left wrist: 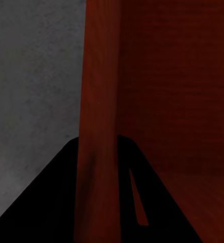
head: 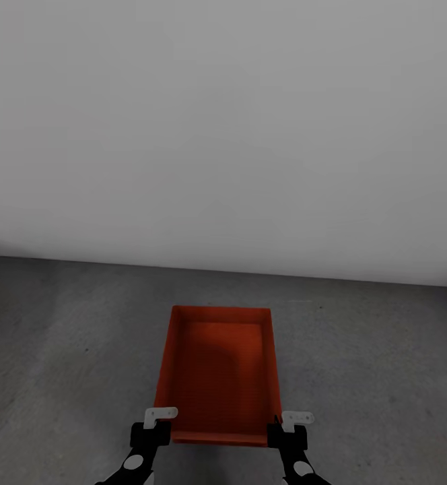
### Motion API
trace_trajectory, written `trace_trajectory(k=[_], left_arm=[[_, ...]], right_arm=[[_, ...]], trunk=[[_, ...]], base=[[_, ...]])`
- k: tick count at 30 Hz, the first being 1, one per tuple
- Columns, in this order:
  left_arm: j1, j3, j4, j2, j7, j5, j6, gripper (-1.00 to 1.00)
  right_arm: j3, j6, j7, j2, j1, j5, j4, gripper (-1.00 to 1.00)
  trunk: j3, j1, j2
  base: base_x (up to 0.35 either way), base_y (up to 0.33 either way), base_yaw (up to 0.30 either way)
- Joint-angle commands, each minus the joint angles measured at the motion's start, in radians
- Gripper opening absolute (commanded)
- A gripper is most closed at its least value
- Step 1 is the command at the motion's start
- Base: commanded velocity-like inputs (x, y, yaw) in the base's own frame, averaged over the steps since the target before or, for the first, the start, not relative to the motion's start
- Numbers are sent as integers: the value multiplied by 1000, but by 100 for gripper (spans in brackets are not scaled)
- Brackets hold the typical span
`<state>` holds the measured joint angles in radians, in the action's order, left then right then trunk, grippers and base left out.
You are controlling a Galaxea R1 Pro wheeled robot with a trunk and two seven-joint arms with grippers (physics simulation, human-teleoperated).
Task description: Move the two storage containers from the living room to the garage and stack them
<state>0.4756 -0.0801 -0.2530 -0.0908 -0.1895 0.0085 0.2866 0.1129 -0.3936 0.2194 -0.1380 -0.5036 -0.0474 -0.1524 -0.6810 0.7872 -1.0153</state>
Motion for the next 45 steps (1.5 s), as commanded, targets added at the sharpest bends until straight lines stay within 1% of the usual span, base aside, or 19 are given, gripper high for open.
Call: trace_trajectory(k=[1,10,40,45], left_arm=[[0,-1,3,1,-11,5,2,-100],[0,-1,3,1,-11,5,2,-100],[0,-1,3,0,-11,9,-1,-100],[0,-1,4,0,-11,11,-2,-100]], right_arm=[[-17,-10,-12,0,-1,18,-65,-100],[-17,-10,-12,0,-2,19,-66,-100],[-16,-10,-12,0,-1,18,-66,-100],[-17,-10,-12,0,-1,18,-66,-100]], trunk=[[-4,4,-8],[-32,38,-71],[-32,38,-71],[-32,38,-71]], base=[[0,0,0],[0,0,0],[0,0,0],[-76,0,0]])
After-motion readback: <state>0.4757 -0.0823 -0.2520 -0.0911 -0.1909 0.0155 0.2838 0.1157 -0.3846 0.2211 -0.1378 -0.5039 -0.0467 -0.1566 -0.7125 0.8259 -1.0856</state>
